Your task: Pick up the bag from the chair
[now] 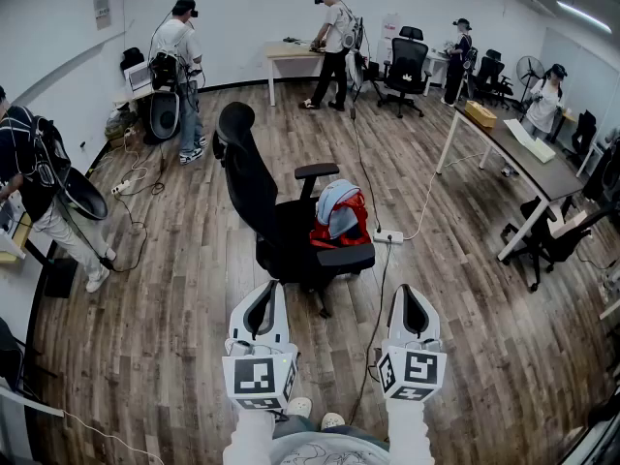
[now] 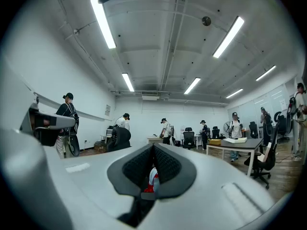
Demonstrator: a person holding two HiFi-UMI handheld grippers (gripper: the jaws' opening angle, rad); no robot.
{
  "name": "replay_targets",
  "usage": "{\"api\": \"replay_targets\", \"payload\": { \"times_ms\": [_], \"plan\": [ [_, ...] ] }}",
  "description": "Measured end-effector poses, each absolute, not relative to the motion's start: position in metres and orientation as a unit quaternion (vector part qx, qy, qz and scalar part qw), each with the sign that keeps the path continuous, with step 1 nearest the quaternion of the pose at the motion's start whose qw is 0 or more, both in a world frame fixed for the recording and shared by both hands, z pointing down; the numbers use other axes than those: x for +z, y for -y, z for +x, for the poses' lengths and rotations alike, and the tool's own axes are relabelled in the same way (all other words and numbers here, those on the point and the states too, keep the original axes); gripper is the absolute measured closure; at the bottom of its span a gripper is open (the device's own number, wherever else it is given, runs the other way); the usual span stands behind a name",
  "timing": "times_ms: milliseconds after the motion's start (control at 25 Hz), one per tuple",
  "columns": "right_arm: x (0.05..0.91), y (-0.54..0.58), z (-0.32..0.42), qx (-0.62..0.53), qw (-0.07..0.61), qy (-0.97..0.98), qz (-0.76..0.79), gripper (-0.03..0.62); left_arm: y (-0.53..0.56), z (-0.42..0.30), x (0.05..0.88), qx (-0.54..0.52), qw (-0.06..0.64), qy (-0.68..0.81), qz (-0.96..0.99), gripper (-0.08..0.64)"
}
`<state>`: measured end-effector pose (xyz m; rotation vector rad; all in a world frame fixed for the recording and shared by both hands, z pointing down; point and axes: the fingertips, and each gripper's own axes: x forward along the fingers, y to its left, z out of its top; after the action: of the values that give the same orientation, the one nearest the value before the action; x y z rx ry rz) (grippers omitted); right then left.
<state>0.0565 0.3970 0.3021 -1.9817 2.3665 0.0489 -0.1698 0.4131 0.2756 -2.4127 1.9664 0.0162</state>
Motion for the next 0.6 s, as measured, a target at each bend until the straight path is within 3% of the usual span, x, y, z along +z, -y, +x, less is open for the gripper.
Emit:
{"api": "replay_targets", "payload": {
  "times_ms": [600],
  "plan": [
    [0.312, -0.38, 0.072, 0.007, 0.032, -0.768, -0.639, 0.583, -0.397, -0.148, 0.279, -0.002, 0.018, -0.63, -0.776, 0.554]
  ]
}}
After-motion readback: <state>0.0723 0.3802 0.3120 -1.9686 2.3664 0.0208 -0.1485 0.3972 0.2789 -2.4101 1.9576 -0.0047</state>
